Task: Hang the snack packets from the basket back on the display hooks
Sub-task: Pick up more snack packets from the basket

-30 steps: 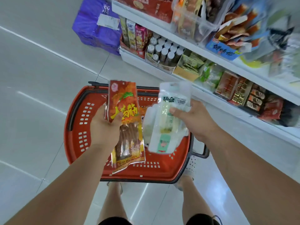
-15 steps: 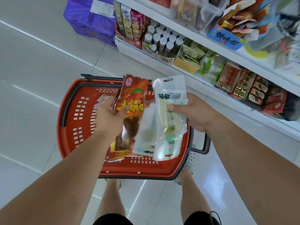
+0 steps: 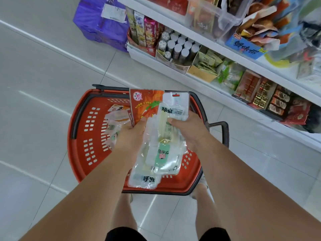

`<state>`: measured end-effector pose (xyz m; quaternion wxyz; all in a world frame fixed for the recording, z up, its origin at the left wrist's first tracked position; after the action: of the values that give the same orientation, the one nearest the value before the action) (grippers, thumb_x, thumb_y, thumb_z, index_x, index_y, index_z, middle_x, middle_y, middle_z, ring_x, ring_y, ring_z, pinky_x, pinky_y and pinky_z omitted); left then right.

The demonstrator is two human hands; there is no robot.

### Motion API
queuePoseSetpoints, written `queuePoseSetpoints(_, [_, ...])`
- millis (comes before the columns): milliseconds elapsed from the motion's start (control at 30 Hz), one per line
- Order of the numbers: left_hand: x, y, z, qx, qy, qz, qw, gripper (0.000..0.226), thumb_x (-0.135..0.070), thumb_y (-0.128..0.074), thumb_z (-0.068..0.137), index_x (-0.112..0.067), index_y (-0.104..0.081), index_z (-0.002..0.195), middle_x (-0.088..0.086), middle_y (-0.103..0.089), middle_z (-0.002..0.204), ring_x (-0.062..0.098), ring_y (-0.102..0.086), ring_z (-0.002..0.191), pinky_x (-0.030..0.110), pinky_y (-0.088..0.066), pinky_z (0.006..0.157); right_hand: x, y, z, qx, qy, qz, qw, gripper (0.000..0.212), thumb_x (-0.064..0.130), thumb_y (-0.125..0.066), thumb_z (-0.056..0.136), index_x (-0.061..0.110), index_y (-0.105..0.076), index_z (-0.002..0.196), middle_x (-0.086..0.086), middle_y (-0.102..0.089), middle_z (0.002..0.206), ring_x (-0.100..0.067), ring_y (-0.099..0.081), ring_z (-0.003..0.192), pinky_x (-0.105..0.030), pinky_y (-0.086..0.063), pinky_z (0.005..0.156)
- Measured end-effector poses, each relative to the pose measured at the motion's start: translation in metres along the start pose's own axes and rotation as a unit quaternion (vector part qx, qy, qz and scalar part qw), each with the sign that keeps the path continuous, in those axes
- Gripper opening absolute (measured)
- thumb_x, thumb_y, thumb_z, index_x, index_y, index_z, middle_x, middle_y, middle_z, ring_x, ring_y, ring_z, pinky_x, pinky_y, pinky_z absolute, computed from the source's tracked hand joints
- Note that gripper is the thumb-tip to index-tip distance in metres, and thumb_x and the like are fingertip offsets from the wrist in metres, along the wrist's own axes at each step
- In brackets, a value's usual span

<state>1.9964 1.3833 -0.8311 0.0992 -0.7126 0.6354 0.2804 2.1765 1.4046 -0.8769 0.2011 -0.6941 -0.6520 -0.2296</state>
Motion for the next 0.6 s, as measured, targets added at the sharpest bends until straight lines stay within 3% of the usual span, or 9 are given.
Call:
queuePoseSetpoints(100, [0.004,-0.004,0.004,0.027,-0.022,0.026,0.999,0.012,-0.043,-0.065,0.101,-0.036,-0.068,0.091,-0.02,-0.073,0.083,0.012,-0.066,0.091,0.032,-0.046,0.083,-0.013,-0.008,0.002,-0.019,-0.031,0.015,0.999,0.022,0.007,-0.082,0.086,0.017,-0.073,0.103,0.0,-0.08,0.092,-0.021,-0.077,0.088,-0.057,-0.06,0.088])
queuePoseSetpoints(167, [0.007,-0.007,0.006,0.05,-0.028,0.067,0.996,0.012,-0.041,-0.075,0.094,-0.029,-0.074,0.091,-0.017,-0.075,0.076,0.021,-0.067,0.076,0.033,-0.051,0.075,-0.019,-0.011,0.001,-0.022,-0.052,0.036,0.998,0.028,0.008,-0.083,0.085,0.013,-0.073,0.111,-0.003,-0.08,0.095,-0.023,-0.078,0.088,-0.058,-0.06,0.088])
queuePoseSetpoints(233, [0.008,-0.008,0.007,0.061,-0.022,0.098,0.993,0.012,-0.031,-0.084,0.088,-0.021,-0.078,0.088,-0.006,-0.079,0.08,0.032,-0.073,0.073,0.042,-0.061,0.078,-0.022,-0.012,0.0,-0.016,-0.066,0.055,0.996,0.033,0.008,-0.084,0.084,0.011,-0.073,0.115,-0.006,-0.08,0.098,-0.027,-0.078,0.092,-0.059,-0.06,0.089])
queuePoseSetpoints(300, [0.008,-0.009,0.007,0.066,-0.007,0.099,0.993,0.005,-0.021,-0.083,0.088,-0.02,-0.079,0.087,-0.004,-0.08,0.08,0.027,-0.078,0.077,0.047,-0.063,0.085,-0.022,-0.011,-0.003,-0.01,-0.079,0.081,0.994,0.037,0.008,-0.085,0.083,0.01,-0.072,0.117,-0.008,-0.08,0.101,-0.03,-0.077,0.096,-0.059,-0.059,0.091])
queuePoseSetpoints(400, [-0.001,-0.01,0.001,0.065,0.011,0.051,0.997,0.005,-0.014,-0.081,0.089,-0.019,-0.08,0.091,-0.002,-0.081,0.084,0.025,-0.079,0.08,0.052,-0.063,0.086,-0.013,-0.013,-0.013,-0.015,-0.073,0.108,0.991,0.041,0.01,-0.086,0.082,0.012,-0.07,0.12,-0.008,-0.079,0.104,-0.029,-0.078,0.092,-0.057,-0.062,0.085])
queuePoseSetpoints(500, [-0.018,-0.012,-0.015,0.053,0.032,-0.022,0.998,0.011,-0.007,-0.08,0.089,-0.015,-0.079,0.097,0.003,-0.082,0.09,0.03,-0.08,0.082,0.056,-0.063,0.083,0.005,-0.013,-0.033,-0.071,-0.049,0.129,0.988,0.065,0.012,-0.094,0.072,0.015,-0.057,0.125,-0.009,-0.077,0.108,-0.027,-0.079,0.087,-0.052,-0.064,0.07])
queuePoseSetpoints(600, [-0.044,-0.012,-0.038,0.048,0.038,-0.084,0.995,0.018,-0.003,-0.079,0.088,-0.01,-0.078,0.106,0.01,-0.081,0.096,0.036,-0.079,0.087,0.06,-0.062,0.082,0.029,-0.012,-0.06,-0.086,0.024,0.056,0.994,0.087,0.033,-0.102,0.053,0.019,-0.056,0.126,-0.003,-0.076,0.11,-0.025,-0.077,0.093,-0.052,-0.065,0.072])
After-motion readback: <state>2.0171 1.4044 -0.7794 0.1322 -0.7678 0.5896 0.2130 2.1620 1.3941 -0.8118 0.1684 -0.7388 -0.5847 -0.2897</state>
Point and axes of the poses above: each hand's wrist, its own z-axis towards the middle knuckle, its own y-axis out of the back of the hand, x = y × z, the point moved 2 cm from there along z, towards the middle knuckle
